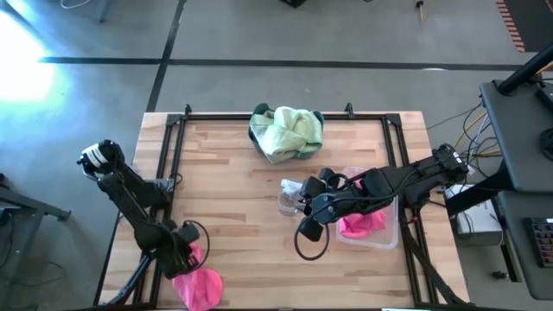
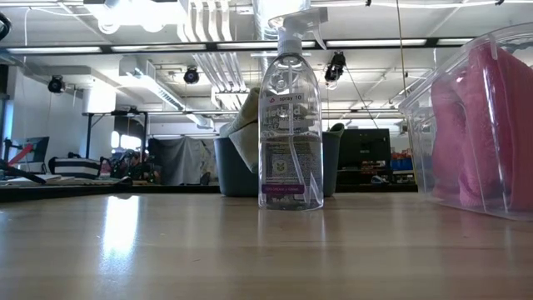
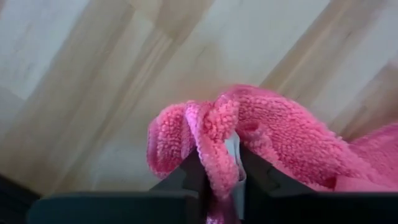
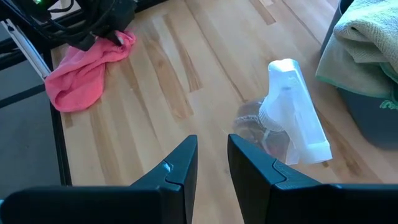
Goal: Sort microfiber towel by color & place in baskets
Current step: Put the pink microfiber towel into the transparent bin
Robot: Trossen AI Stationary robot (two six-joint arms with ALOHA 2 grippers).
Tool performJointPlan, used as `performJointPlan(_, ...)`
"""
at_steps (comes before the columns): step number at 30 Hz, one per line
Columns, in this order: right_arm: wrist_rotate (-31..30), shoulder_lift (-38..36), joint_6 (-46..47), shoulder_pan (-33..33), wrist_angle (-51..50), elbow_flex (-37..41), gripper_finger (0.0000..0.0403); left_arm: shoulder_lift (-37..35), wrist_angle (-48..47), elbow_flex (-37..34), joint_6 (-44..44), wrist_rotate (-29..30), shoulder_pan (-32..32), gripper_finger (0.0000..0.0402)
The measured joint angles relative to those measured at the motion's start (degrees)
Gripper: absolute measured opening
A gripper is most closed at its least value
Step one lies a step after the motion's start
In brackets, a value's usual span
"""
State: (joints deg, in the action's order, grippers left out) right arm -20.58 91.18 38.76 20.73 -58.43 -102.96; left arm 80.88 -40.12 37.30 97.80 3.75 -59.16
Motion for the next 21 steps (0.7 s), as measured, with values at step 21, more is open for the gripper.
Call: performJointPlan(21, -0.3, 0.0, -7.0, 0.0, 0.0, 0.0, 0.0082, -0.1, -18.5, 22.7, -20.6, 15.7, 8.2, 0.0009)
